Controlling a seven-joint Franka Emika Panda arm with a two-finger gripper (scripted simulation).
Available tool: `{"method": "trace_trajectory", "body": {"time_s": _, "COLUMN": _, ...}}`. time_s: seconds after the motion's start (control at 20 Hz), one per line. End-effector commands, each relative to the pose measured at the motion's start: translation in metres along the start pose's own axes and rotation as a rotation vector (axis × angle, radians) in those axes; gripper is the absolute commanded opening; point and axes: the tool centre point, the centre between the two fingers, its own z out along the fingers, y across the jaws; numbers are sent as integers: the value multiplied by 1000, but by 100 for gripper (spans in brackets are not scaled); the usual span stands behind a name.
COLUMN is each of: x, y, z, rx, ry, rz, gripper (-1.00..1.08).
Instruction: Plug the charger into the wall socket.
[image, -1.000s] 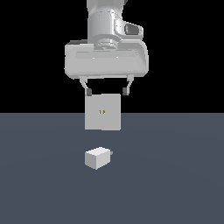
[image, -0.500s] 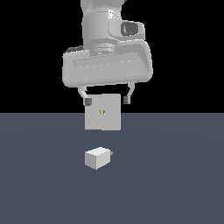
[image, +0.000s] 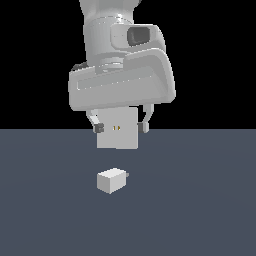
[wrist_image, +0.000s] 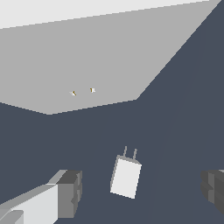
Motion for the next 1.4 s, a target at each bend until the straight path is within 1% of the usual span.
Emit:
{"method": "trace_trajectory", "body": {"time_s": 0.0, "x": -5, "y": 0, "z": 5, "rx": -5, "ry": 13, "rz": 44, "gripper": 100}}
{"method": "trace_trajectory", "body": {"time_s": 0.35, "x": -18, "y": 0, "z": 19, "rx": -19, "ry": 46, "rz": 153, "gripper": 100}}
{"method": "trace_trajectory", "body": {"time_s": 0.7, "x": -26, "y": -1, "z": 29, "rx": -29, "ry": 68, "rz": 226, "gripper": 100}}
{"method": "trace_trajectory", "body": {"time_s": 1.0, "x": -29, "y": -1, "z": 33, "rx": -34, "ry": 77, "rz": 257, "gripper": 100}}
{"method": "trace_trajectory", "body": {"time_s": 1.35, "x": -30, "y": -2, "z": 36, "rx": -35, "ry": 77, "rz": 258, "gripper": 100}}
